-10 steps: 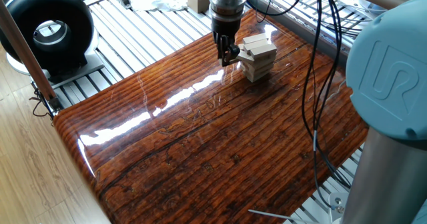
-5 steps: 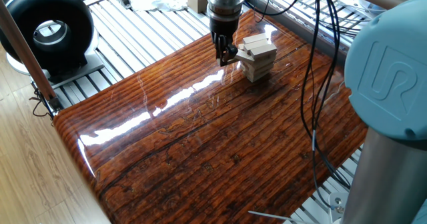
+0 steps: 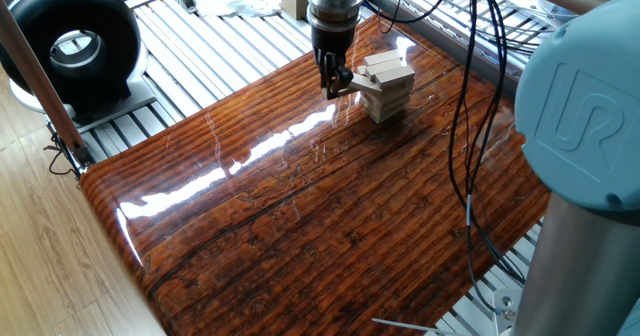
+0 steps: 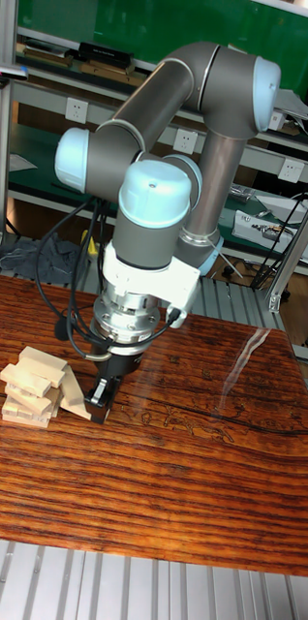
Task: Play Jenga
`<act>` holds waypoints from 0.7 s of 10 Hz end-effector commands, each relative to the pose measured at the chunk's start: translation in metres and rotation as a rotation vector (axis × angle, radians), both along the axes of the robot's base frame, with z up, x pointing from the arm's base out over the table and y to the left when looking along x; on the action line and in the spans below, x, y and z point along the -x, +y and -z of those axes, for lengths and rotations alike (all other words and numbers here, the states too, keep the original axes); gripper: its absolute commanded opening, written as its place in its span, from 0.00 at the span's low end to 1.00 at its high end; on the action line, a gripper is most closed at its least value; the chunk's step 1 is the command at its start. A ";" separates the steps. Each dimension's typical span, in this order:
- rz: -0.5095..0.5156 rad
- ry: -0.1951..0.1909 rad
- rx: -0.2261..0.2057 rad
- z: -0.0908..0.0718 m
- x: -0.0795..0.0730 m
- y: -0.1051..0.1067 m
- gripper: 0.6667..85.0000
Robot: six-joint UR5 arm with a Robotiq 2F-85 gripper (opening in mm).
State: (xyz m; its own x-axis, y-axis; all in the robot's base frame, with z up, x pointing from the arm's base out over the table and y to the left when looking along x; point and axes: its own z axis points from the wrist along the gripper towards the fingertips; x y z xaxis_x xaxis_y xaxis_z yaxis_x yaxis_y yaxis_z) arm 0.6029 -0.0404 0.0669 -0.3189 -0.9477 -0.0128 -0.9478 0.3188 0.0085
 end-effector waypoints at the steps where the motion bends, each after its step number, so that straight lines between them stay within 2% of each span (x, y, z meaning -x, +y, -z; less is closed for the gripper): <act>1: 0.009 -0.006 -0.015 -0.002 -0.005 0.008 0.30; 7: 0.016 -0.011 -0.028 -0.002 -0.009 0.018 0.30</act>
State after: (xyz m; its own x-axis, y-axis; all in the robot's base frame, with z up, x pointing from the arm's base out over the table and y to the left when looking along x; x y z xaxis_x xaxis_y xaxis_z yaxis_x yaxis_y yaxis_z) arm 0.6090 -0.0288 0.0675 -0.3250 -0.9454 -0.0246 -0.9457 0.3249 0.0063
